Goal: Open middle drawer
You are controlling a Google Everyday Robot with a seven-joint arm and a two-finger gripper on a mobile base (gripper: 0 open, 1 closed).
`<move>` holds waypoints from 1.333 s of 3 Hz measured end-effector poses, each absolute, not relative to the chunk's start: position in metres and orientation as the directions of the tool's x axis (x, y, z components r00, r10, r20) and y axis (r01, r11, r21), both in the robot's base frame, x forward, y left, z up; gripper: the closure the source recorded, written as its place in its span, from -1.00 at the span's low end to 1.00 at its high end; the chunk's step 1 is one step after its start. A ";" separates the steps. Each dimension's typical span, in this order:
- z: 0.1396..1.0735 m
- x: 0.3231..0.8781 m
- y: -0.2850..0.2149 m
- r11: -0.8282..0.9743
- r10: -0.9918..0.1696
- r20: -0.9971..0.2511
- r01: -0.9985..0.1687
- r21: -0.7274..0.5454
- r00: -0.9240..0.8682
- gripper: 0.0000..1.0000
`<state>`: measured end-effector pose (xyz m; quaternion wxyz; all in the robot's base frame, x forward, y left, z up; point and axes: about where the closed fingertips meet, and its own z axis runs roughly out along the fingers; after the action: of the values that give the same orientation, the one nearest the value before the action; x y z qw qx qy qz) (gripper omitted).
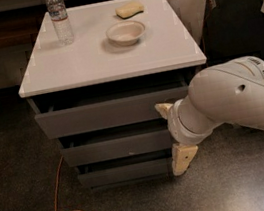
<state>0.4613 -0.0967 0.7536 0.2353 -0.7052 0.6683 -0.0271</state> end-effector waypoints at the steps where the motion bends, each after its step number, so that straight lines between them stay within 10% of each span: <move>1: 0.728 0.466 -0.086 -0.015 -0.949 -0.288 -0.936 -0.351 0.124 -1.00; 4: 0.585 0.531 -0.070 -0.034 -0.946 -0.296 -0.948 -0.316 0.133 -0.82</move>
Offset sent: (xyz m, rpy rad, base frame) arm 0.0370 0.0376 -0.1267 0.0285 0.0561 0.0995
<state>0.5310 -0.0698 0.5849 0.2221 -0.7190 0.6586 0.0024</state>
